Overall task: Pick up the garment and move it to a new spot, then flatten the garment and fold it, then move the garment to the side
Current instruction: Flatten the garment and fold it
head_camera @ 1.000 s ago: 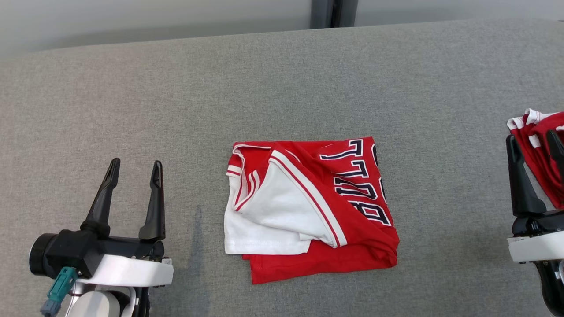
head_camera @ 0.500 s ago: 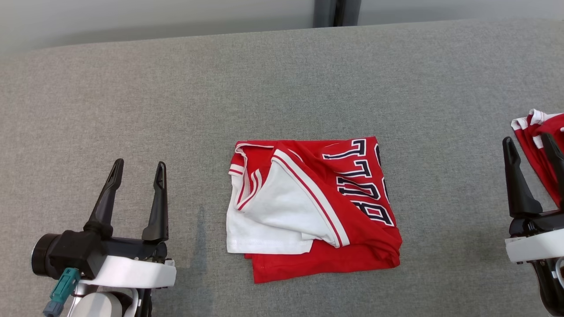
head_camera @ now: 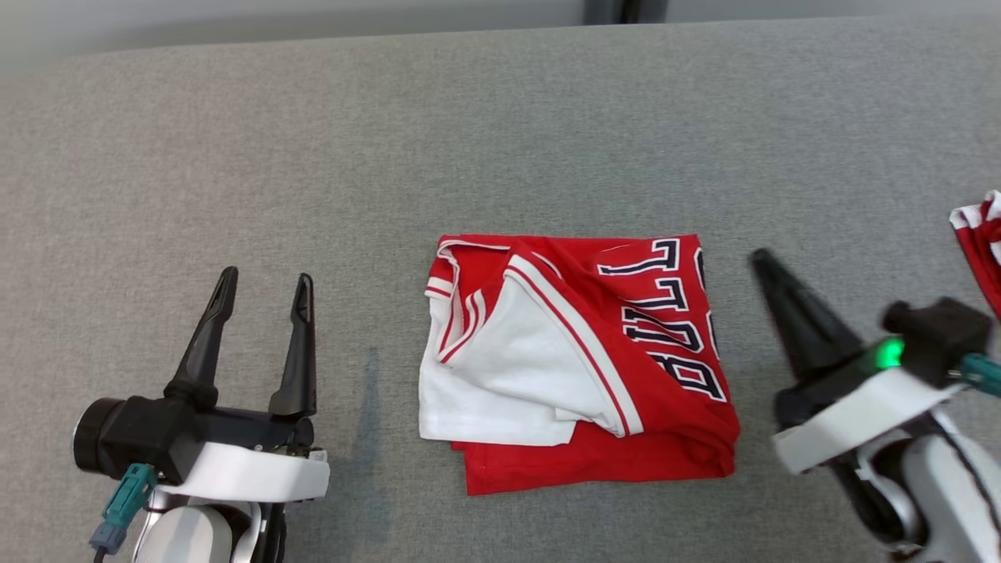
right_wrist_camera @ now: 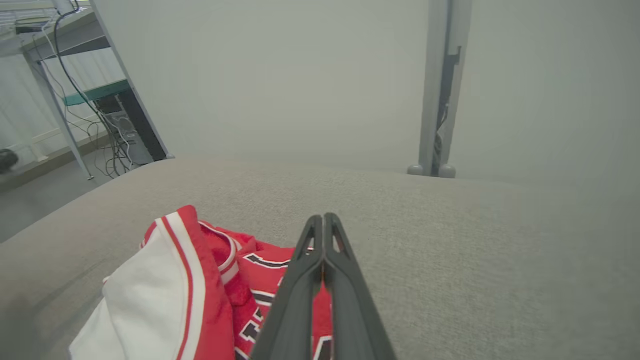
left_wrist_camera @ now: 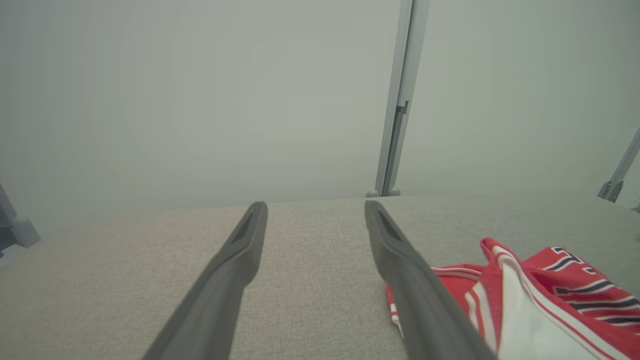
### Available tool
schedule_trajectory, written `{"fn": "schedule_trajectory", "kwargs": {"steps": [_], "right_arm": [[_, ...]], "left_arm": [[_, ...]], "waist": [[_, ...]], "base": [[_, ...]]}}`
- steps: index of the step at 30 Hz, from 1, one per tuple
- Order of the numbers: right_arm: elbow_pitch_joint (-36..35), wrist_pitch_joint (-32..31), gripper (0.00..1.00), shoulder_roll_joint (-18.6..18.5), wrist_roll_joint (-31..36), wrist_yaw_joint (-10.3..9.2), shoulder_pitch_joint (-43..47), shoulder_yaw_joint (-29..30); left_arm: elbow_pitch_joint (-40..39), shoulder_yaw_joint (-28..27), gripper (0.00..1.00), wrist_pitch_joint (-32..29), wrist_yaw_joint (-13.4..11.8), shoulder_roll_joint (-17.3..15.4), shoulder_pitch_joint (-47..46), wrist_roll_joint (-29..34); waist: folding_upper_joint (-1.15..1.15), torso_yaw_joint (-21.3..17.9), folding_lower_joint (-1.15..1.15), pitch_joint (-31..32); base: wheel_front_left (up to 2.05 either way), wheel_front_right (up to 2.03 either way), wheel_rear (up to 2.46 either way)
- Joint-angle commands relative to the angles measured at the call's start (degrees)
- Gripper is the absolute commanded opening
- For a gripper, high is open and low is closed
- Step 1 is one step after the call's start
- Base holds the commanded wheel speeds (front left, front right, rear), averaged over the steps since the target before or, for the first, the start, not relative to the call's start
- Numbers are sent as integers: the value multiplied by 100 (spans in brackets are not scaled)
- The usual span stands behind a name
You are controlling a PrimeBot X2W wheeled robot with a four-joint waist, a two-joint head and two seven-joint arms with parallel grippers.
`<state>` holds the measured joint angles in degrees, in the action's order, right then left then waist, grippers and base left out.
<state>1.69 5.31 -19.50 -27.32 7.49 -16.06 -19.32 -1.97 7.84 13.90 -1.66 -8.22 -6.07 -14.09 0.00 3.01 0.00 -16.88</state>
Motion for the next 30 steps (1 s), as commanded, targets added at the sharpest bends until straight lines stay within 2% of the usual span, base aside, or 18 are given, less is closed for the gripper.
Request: {"fn": "schedule_trajectory", "kwargs": {"steps": [1,2,3,7,12,16,20,25,30], "right_arm": [[54,-6,0,-31,-66,0,-137,-160],[54,-6,0,-31,-66,0,-137,-160],[239,-30,0,-62,-203,-1,-406,-657],[739,-58,0,-133,-525,-1,-915,-1445],[1523,26,0,-288,-896,0,-1390,-2006],[1863,57,0,-410,-1185,0,-1618,-2452],[1786,115,0,-581,-1494,0,-1751,-3029],[1282,204,0,-797,-1760,0,-1758,-3636],[917,152,0,-1009,-1813,-1,-1673,-3995]], "left_arm": [[9,6,100,24,-2,-4,-83,-14],[9,6,100,24,-2,-4,-83,-14],[36,53,100,36,21,39,-142,-26],[114,121,100,68,59,105,-231,-61],[221,182,100,91,103,175,-345,-66],[281,172,100,111,119,216,-389,-71],[336,137,100,121,144,236,-389,-72],[324,76,100,115,169,245,-374,-39],[315,47,100,115,201,253,-341,-11]], "waist": [[0,78,0,-64],[0,78,0,-64],[0,173,0,-129],[0,333,0,-245],[0,492,0,-355],[0,536,0,-385],[0,523,0,-369],[0,440,0,-338],[0,365,0,-311]], "base": [[0,0,0],[0,0,0],[0,0,0],[0,0,0],[0,0,0],[0,0,0],[0,0,0],[0,0,0],[0,0,0]]}}
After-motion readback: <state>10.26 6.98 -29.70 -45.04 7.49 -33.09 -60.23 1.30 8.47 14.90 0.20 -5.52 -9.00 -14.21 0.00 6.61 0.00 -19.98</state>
